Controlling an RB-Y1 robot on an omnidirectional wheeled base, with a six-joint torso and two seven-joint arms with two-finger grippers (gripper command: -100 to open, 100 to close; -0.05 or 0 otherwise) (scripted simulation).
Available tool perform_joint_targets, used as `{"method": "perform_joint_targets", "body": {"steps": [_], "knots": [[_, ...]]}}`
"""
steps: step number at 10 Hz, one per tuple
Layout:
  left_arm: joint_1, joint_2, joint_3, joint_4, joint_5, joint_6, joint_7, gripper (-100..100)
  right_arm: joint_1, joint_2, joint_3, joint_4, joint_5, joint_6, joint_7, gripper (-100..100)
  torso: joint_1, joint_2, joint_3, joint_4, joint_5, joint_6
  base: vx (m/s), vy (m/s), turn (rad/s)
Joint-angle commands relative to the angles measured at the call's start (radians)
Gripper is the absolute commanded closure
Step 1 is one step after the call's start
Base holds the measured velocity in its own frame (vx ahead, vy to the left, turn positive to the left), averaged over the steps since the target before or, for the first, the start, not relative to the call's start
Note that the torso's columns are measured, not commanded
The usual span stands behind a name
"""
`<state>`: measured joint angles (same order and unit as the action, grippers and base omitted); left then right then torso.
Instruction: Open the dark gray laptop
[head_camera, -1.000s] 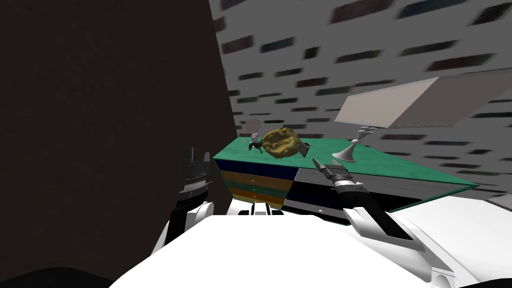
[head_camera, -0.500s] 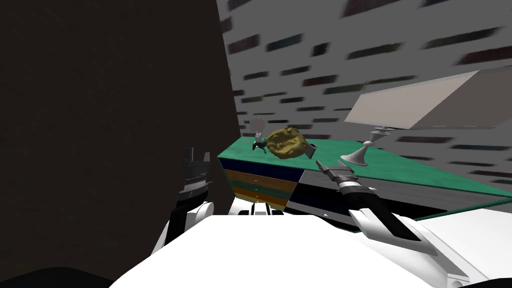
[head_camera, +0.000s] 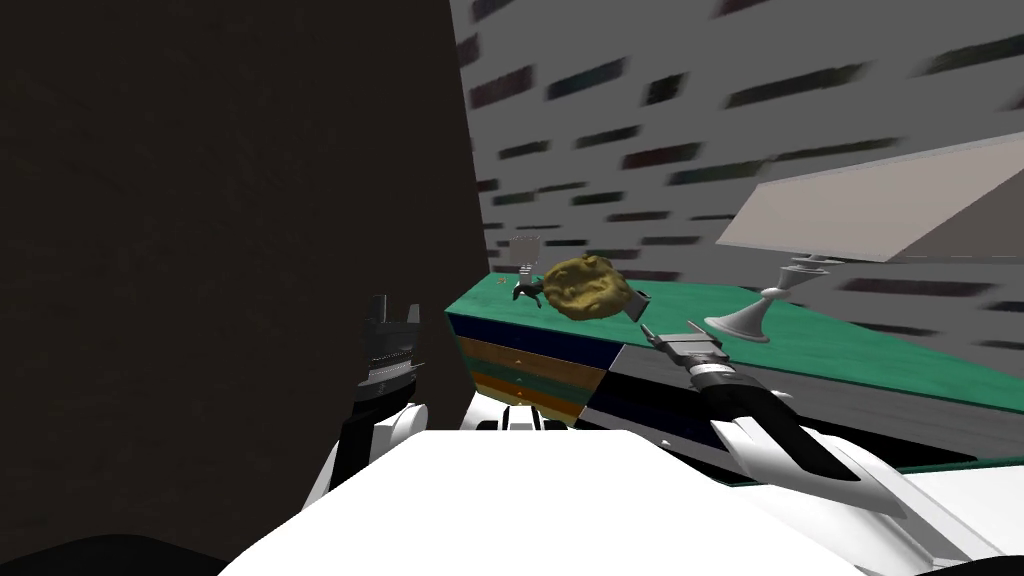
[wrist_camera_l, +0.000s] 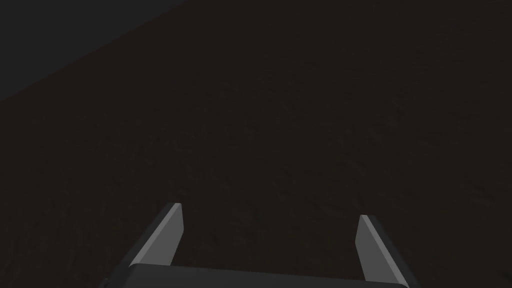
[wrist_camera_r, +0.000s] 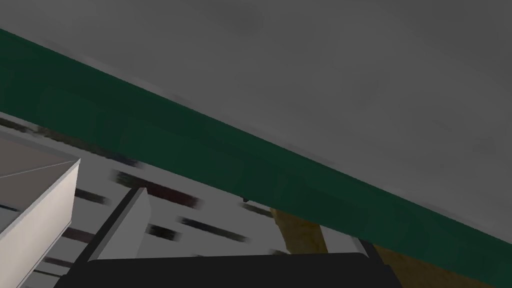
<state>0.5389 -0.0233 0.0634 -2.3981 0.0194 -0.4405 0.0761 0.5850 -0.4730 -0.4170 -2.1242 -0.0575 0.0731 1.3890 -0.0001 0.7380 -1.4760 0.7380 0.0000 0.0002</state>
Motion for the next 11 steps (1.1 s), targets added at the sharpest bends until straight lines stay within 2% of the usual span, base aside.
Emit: {"method": "perform_joint_targets", "body": {"steps": [1, 2, 3, 9, 10, 11], "knots": [[0.0, 0.0, 0.0, 0.0, 0.0, 0.0, 0.0, 0, -0.001, -0.02, -0.019, 0.014, -0.003, 0.025, 0.076, -100, 0.0, 0.0, 0.0, 0.0, 0.0, 0.0, 0.004, 0.025, 0.075], [0.0, 0.0, 0.0, 0.0, 0.0, 0.0, 0.0, 0, -0.001, -0.02, -0.019, 0.014, -0.003, 0.025, 0.083, -100, 0.0, 0.0, 0.0, 0.0, 0.0, 0.0, 0.002, 0.009, -0.006], [0.0, 0.0, 0.0, 0.0, 0.0, 0.0, 0.0, 0, 0.001, -0.037, -0.035, 0.026, -0.007, 0.042, 0.123, -100, -0.001, 0.0, 0.0, 0.0, 0.0, 0.0, 0.005, 0.019, 0.087], [0.0, 0.0, 0.0, 0.0, 0.0, 0.0, 0.0, 0, 0.007, -0.084, -0.076, 0.056, -0.015, 0.086, 0.27, -100, 0.0, 0.0, 0.0, 0.0, 0.0, 0.0, 0.006, 0.025, 0.09], [0.0, 0.0, 0.0, 0.0, 0.0, 0.0, 0.0, 0, 0.007, -0.084, -0.076, 0.056, -0.015, 0.086, 0.276, -100, 0.0, 0.0, 0.0, 0.0, 0.0, 0.0, 0.007, 0.02, 0.055], [0.0, 0.0, 0.0, 0.0, 0.0, 0.0, 0.0, 0, 0.008, -0.098, -0.088, 0.063, -0.018, 0.098, 0.315, -100, 0.0, 0.0, 0.0, 0.0, 0.0, 0.0, 0.005, 0.025, 0.085]]}}
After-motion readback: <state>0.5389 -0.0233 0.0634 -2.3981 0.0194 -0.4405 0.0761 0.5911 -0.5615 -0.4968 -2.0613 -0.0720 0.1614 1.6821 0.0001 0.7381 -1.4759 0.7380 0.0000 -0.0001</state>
